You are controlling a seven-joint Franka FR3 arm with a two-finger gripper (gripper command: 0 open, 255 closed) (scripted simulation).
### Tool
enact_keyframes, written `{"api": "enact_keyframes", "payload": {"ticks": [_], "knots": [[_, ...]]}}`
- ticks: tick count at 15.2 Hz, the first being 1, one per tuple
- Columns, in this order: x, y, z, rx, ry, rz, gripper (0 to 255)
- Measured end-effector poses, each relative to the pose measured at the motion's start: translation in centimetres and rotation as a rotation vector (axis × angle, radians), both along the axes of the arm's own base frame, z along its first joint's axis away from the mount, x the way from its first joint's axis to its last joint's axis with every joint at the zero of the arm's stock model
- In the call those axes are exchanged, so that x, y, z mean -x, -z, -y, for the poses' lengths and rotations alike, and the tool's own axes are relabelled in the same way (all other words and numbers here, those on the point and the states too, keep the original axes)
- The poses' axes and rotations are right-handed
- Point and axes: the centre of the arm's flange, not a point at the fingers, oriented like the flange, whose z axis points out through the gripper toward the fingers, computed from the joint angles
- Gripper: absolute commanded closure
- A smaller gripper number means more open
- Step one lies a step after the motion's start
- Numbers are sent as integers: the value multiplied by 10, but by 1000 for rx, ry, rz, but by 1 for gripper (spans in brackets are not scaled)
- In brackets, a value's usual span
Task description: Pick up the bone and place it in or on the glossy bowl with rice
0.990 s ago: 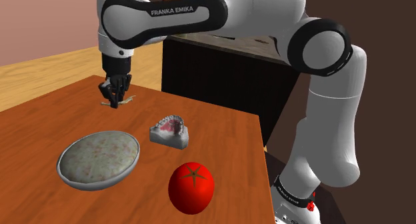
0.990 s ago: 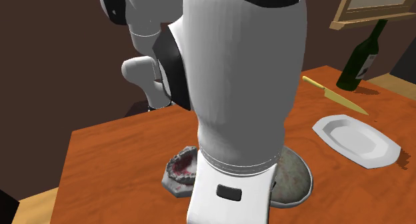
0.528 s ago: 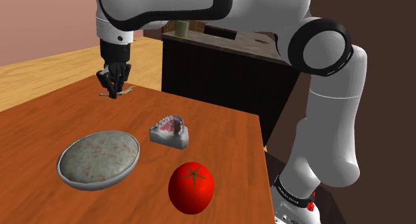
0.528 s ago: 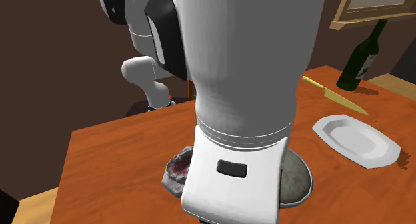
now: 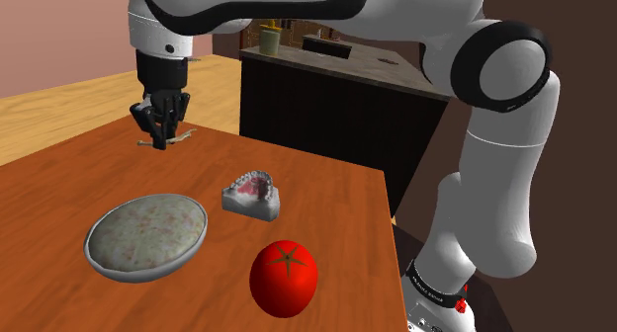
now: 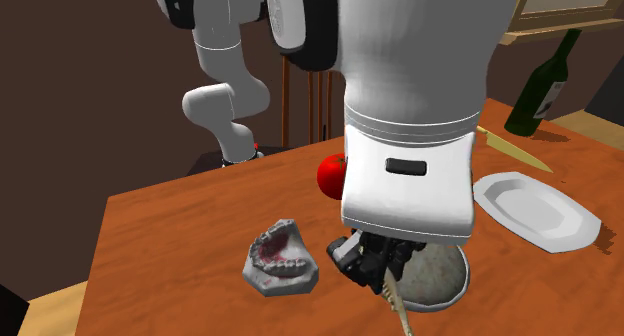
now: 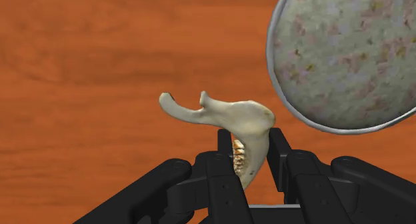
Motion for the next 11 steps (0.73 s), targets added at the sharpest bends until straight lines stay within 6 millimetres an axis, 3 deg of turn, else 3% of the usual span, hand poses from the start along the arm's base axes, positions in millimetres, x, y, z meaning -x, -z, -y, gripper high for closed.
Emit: {"api": "enact_keyframes", "payload": {"ticks": [10,11], "knots": [[110,-4,-74,0,-1,0,255],[115,-2,-78,0,-1,0,255]]}}
